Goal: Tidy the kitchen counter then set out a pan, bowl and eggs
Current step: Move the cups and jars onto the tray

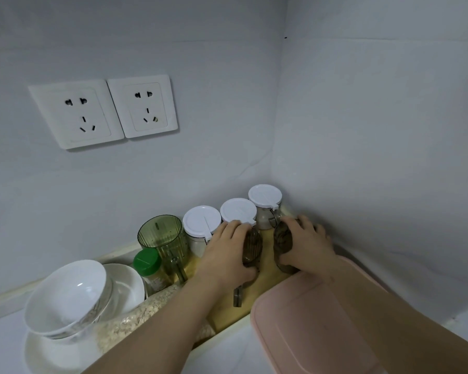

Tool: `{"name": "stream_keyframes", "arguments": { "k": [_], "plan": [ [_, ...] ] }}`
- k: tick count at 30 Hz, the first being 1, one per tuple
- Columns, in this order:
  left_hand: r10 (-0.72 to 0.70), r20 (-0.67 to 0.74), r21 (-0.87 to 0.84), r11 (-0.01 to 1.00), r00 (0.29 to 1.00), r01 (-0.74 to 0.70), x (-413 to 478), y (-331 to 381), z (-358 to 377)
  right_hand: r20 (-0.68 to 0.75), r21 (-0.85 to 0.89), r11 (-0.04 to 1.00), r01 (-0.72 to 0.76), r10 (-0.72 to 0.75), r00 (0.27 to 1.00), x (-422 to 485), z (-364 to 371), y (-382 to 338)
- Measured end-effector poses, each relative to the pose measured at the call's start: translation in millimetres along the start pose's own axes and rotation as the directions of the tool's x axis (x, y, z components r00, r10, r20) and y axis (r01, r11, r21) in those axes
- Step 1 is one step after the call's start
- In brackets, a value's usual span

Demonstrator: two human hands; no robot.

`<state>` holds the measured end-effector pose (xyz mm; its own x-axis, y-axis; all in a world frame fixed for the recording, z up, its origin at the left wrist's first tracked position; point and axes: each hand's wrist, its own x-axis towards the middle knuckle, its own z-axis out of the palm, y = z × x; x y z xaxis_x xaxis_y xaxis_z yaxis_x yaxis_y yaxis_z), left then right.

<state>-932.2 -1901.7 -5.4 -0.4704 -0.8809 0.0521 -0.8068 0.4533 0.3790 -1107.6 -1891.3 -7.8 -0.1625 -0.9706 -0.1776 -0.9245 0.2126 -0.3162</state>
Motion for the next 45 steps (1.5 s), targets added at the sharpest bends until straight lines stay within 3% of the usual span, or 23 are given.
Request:
{"name": "stream_keyframes", "arguments": {
  "k": [4,9,23,28,35,41,45],
  "plan": [
    [0.008,0.029,-0.024,1.000,1.000,-0.008,-5.0,1.4,-1.8,-0.017,-0.014,1.000,0.015,-0.015,1.000,-3.1,-4.3,-2.5],
    [-0.008,0.027,-0.036,0.999,1.000,0.009,-12.9,-3.4,-4.6,-0.258,0.054,0.973,0.226,-0.205,0.944,-4.2,-1.4,-23.5],
    [-0.051,-0.009,0.016,0.999,0.999,0.051,-27.1,-9.6,-10.8,-0.135,-0.004,0.947,0.322,-0.320,0.938,19.2,16.1,-49.4],
    [-0.041,0.024,-0.032,0.999,0.999,0.042,-21.7,-4.3,-8.6,-0.071,-0.099,0.946,0.307,-0.315,0.946,18.2,8.6,-43.0],
    [-0.044,0.021,-0.093,0.995,0.999,0.045,-7.1,4.4,-1.2,-0.148,-0.052,0.984,0.170,-0.176,0.973,11.9,0.3,-16.7],
    [-0.040,-0.004,-0.113,0.993,0.999,0.040,-0.2,11.5,8.3,-0.073,-0.060,0.995,0.086,-0.090,0.993,5.0,-11.0,0.7],
    [-0.074,-0.022,-0.099,0.993,0.997,0.071,4.5,15.6,13.4,0.031,0.031,0.998,0.062,-0.062,0.998,2.8,-16.6,3.1]
  ]
}}
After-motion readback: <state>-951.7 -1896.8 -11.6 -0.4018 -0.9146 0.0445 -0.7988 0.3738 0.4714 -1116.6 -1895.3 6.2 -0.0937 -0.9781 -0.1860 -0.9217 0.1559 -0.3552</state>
